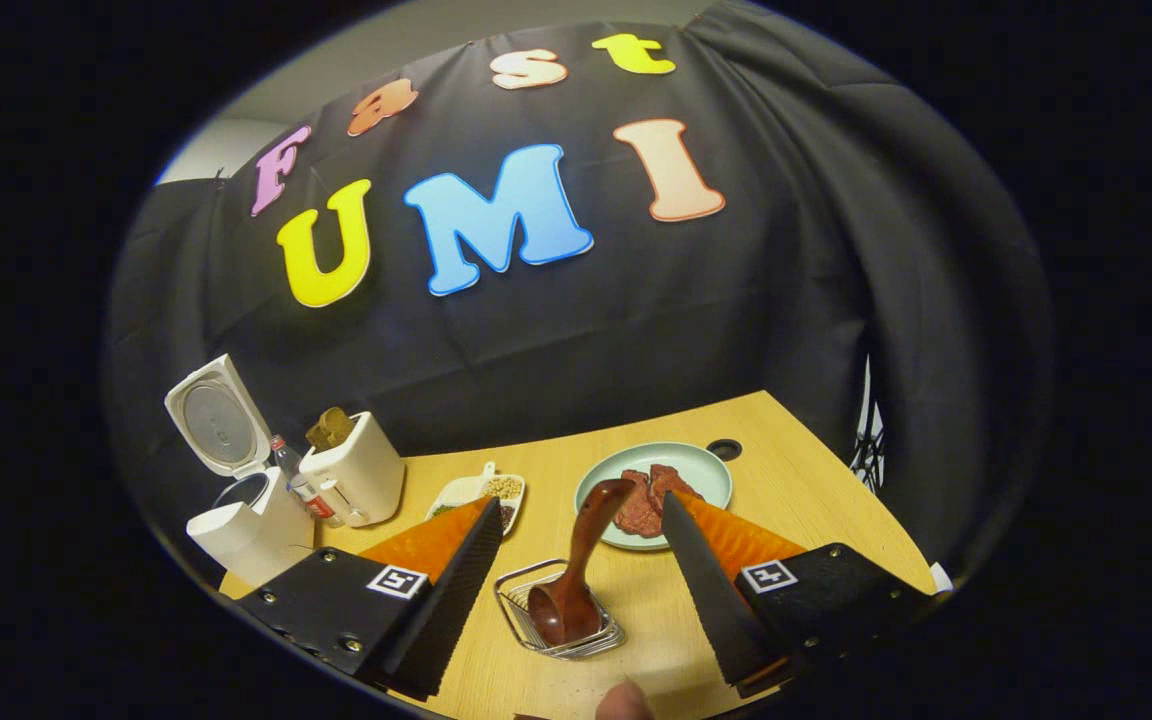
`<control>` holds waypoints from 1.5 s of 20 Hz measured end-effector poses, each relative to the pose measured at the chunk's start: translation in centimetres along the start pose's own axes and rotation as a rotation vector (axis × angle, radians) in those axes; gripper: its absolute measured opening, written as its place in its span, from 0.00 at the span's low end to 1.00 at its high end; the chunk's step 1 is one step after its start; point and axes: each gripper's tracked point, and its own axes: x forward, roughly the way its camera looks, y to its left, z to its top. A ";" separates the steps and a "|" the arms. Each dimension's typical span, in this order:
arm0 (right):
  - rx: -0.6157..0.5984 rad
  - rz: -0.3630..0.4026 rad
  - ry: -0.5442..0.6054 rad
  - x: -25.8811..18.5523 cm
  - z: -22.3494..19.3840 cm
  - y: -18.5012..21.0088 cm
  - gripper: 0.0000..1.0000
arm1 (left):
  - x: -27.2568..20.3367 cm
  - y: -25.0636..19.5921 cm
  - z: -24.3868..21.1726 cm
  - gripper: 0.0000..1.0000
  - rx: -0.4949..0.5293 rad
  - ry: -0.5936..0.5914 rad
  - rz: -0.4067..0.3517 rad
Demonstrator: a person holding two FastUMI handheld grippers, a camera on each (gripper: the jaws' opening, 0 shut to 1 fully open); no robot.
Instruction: Close the left gripper, press the button to open the rice cooker; take a wooden spoon from the chopstick holder with the right hand, scoop a spoonful of rice and pour it into the rice cooker, then put the wooden spoon back into the chopstick holder.
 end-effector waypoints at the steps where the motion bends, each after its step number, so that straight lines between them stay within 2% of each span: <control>1: 0.004 -0.001 0.014 0.8 -0.6 -0.6 0.98 | -0.3 -0.5 -0.1 0.84 0.008 0.006 -0.002; 5: 0.048 0.027 0.094 3.7 -3.2 -0.9 0.98 | -1.8 -0.5 -0.3 0.84 0.062 0.004 0.017; 7: 0.088 0.072 0.149 4.9 -4.3 0.2 0.98 | -2.4 -0.2 -0.5 0.84 0.068 0.008 0.024; 8: 0.103 0.088 0.176 5.5 -5.0 0.9 0.93 | -2.6 0.1 -0.6 0.84 0.068 0.013 0.031; 9: 0.100 0.090 0.188 6.1 -5.3 1.2 0.87 | -3.0 0.5 -0.7 0.84 0.062 0.012 0.039; 10: 0.088 0.083 0.191 6.4 -5.4 1.1 0.73 | -3.1 1.0 -0.4 0.87 0.059 0.008 0.044; 11: 0.085 0.076 0.196 6.5 -5.4 1.0 0.66 | -3.3 1.4 -0.4 0.84 0.062 0.008 0.051; 12: 0.093 0.083 0.202 7.1 -5.7 1.3 0.43 | -3.6 1.9 -0.5 0.86 0.067 0.010 0.061; 13: 0.101 0.099 0.218 7.2 -5.7 1.8 0.31 | -3.9 2.5 -0.7 0.85 0.069 0.010 0.070; 14: 0.113 0.126 0.238 7.3 -6.0 2.5 0.24 | -4.2 2.9 -0.7 0.84 0.066 0.014 0.076; 15: 0.123 0.142 0.254 7.4 -6.2 3.0 0.24 | -4.5 3.1 -1.0 0.84 0.060 0.018 0.080; 16: 0.105 0.105 0.253 7.2 -5.8 2.1 0.24 | -4.8 3.3 -1.2 0.84 0.056 0.020 0.085; 17: 0.112 0.116 0.256 7.3 -6.1 2.4 0.11 | -5.1 3.7 -1.2 0.84 0.056 0.018 0.090; 19: 0.115 0.122 0.250 6.5 -5.2 2.5 0.11 | -5.8 4.4 -1.0 0.84 0.060 0.010 0.097; 23: 0.124 0.082 0.172 3.3 -2.0 2.9 0.11 | -6.7 4.8 -1.1 0.86 0.041 0.001 0.086; 25: 0.124 0.053 0.096 0.6 1.0 3.5 0.11 | -6.5 4.2 -1.6 0.86 0.043 0.003 0.054; 30: 0.057 0.075 -0.022 -6.3 4.9 7.8 0.11 | -5.7 3.8 -0.9 0.86 0.010 -0.036 -0.073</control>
